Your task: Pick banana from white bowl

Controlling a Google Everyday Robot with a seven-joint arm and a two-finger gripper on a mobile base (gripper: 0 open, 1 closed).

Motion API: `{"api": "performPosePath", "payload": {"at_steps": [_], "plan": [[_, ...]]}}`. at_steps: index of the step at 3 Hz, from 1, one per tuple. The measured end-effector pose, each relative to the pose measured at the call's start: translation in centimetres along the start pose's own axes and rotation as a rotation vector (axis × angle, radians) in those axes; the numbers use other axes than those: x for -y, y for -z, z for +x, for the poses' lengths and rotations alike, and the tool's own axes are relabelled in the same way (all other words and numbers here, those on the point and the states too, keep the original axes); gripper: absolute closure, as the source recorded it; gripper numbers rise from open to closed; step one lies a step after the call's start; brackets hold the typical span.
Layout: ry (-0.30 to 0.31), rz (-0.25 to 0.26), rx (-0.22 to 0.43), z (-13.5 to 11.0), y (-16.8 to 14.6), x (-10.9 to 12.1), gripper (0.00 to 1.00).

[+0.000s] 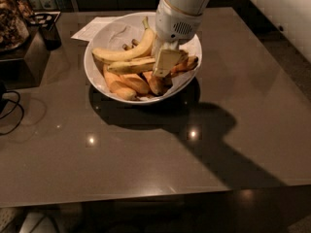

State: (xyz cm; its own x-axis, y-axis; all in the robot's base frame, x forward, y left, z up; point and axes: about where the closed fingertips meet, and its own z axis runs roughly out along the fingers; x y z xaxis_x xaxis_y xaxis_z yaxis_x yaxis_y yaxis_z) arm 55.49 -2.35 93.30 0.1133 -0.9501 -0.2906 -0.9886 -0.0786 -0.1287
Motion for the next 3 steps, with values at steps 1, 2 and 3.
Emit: {"api": "performPosePath", "payload": {"at_steps": [1,2,3], "plan": [[-0.036,0.046,0.030,0.3,2.4,-1.4,1.00],[-0.061,0.057,0.041,0.0,4.3,-2.6,1.00],[-0.049,0.090,0.034,-2.8,8.8,-5.5,1.00]]}}
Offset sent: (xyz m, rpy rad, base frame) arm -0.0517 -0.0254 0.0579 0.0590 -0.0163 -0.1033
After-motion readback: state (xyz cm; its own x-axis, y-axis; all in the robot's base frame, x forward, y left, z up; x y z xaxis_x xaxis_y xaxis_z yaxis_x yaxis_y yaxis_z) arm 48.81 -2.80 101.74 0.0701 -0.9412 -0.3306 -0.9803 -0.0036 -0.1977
